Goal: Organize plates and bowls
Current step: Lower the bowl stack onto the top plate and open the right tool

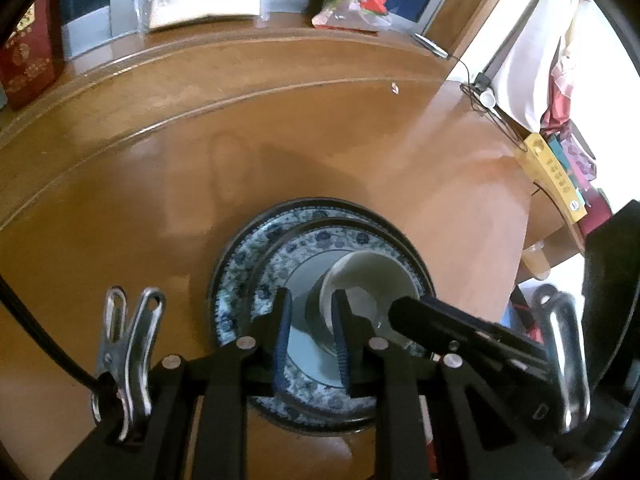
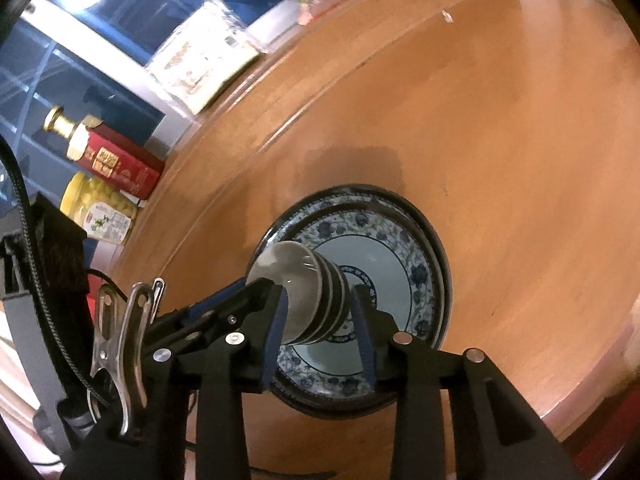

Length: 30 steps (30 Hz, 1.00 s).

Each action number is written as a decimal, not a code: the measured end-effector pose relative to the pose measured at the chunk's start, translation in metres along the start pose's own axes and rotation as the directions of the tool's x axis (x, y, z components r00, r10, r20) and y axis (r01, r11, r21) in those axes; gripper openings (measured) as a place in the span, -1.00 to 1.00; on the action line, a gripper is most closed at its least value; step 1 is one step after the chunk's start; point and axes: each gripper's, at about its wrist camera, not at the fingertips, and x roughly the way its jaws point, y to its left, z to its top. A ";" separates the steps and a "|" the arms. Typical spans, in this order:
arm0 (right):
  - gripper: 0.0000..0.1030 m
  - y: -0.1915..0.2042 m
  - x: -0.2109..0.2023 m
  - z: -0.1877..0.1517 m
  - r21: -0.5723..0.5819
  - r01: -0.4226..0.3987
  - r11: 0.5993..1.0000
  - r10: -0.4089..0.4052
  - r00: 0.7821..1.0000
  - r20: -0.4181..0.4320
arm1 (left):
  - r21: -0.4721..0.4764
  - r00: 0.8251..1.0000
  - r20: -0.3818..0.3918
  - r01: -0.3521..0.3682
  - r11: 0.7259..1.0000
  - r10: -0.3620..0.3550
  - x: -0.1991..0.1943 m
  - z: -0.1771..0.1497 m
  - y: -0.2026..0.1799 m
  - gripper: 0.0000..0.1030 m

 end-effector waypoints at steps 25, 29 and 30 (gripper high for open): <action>-0.16 0.024 -0.031 -0.050 -0.180 0.090 0.980 -0.075 0.993 0.088 | 0.037 0.990 0.083 -0.113 0.993 0.110 -0.047 -0.038 0.013 0.30; -0.16 0.023 -0.027 -0.055 -0.190 0.108 0.976 -0.093 0.992 0.084 | 0.043 0.992 0.071 -0.112 0.993 0.109 -0.044 -0.044 0.014 0.30; -0.16 0.024 -0.026 -0.056 -0.192 0.112 0.975 -0.098 0.992 0.081 | 0.046 0.992 0.070 -0.111 0.993 0.108 -0.044 -0.046 0.014 0.30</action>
